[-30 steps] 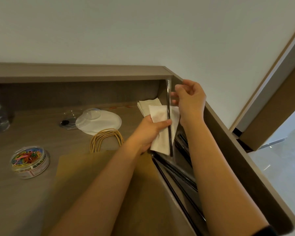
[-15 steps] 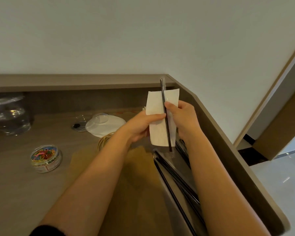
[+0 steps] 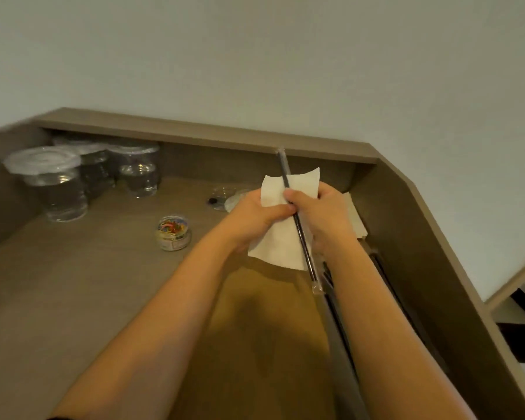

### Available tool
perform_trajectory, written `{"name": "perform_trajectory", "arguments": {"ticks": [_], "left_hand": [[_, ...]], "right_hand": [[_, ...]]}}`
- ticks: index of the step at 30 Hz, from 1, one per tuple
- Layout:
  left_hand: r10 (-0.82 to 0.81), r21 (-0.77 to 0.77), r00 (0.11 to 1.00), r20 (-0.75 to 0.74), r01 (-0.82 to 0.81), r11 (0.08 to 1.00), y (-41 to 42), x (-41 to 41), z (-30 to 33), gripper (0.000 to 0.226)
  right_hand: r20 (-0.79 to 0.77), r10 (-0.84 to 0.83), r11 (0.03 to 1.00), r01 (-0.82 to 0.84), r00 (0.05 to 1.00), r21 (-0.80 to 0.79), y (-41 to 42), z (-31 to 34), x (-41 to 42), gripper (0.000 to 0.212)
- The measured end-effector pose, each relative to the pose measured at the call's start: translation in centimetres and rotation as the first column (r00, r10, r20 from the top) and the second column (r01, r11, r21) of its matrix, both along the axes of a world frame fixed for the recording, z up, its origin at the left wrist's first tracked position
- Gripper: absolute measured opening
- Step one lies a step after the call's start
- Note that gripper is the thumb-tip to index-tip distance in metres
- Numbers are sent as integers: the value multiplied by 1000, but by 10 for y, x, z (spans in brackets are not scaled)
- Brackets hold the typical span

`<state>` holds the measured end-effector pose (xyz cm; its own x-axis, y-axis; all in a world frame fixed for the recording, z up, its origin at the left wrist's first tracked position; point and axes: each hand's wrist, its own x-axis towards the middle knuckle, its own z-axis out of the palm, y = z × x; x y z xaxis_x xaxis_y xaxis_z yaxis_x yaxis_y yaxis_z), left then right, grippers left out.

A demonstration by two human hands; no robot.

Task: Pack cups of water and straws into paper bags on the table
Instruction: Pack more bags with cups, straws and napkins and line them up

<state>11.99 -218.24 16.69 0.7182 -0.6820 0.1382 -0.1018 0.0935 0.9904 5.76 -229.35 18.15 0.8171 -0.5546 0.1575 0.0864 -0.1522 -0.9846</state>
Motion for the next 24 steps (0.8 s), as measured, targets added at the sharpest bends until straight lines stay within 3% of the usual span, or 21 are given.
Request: {"name": "perform_trajectory", "arguments": {"ticks": [6,12,20,24], "left_hand": [[88,-7,996,12,-88,996,119,-29,-6,36],[185,40,982,-34,-184,982,260,-73,-31,35],[295,221,955,-18,-284,933,427,-119,-70,35],[361,320,932,2,-343,883,494,-126,-89,32]], "right_hand": [[-11,228,973,-228,974,-35,92,1,-7,31],[-50,416,909,-416,908,7,225,-19,-35,27],[-139,563,826,-559,814,74,391,-56,-72,22],[-183,605,778,-625,775,-73,452,-70,-69,11]]}}
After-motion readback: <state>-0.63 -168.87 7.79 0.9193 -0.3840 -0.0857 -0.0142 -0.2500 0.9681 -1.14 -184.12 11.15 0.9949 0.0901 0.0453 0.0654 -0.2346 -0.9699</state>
